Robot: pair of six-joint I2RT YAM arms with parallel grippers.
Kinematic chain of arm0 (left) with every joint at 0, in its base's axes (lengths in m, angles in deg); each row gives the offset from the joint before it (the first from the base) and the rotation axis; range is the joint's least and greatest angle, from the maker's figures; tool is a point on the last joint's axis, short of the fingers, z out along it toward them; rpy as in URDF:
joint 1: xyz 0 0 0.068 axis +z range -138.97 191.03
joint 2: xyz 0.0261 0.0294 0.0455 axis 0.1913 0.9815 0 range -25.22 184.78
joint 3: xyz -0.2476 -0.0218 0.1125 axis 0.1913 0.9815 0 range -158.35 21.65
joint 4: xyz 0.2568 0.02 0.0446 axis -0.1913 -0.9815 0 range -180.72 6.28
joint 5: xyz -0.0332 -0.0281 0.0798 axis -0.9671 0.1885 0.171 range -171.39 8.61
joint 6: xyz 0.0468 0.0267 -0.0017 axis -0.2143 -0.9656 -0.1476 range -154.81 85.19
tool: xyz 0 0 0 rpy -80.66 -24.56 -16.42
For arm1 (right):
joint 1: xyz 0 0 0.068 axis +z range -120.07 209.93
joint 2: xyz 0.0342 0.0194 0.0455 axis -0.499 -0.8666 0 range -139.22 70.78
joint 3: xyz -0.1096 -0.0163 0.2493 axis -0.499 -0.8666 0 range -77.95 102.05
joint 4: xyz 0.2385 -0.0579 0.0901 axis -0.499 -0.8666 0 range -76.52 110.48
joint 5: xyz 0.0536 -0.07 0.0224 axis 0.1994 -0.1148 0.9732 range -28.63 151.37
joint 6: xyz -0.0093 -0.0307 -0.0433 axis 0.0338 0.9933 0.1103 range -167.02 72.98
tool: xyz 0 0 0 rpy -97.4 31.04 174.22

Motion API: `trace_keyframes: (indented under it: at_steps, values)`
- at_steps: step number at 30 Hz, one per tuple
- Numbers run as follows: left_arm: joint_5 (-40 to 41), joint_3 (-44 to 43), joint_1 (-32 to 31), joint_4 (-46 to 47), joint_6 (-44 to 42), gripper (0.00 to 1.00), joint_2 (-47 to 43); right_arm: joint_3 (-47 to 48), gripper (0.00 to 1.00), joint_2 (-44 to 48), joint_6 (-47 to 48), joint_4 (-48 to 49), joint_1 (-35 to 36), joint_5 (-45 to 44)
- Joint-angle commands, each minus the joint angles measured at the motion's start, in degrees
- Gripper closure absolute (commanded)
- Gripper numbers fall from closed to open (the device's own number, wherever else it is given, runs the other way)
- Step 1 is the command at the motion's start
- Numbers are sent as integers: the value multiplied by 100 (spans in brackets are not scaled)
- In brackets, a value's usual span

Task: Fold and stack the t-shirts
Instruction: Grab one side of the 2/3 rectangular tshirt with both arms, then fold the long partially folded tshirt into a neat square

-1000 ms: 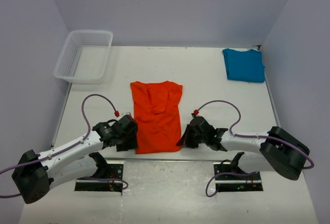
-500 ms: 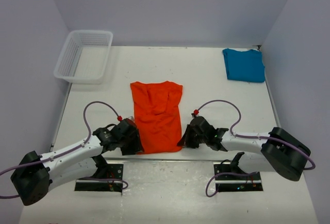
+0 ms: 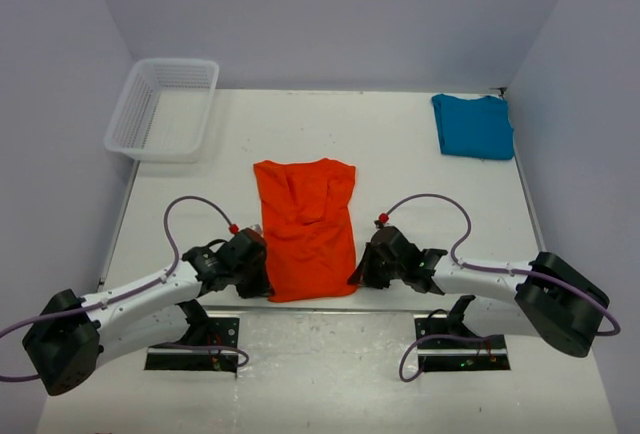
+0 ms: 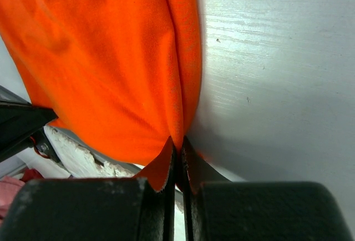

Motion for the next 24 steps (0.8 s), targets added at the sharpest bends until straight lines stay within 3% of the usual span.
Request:
trace_keyframes:
  at_steps: [1, 7, 15, 24]
  values:
    - [131, -156, -19, -211, 56, 100, -204, -160, 100, -146, 229, -645, 46, -201]
    - [201, -349, -19, -387, 56, 100, -565, -11, 100, -173, 255, -846, 440, -358]
    - [140, -665, -19, -783, 91, 100, -1022, 577, 100, 152, 97, -1945, 1162, -754]
    - [930, -1947, -10, -1451, -190, 100, -637, 2185, 100, 215, 597, -3764, 917, -1536]
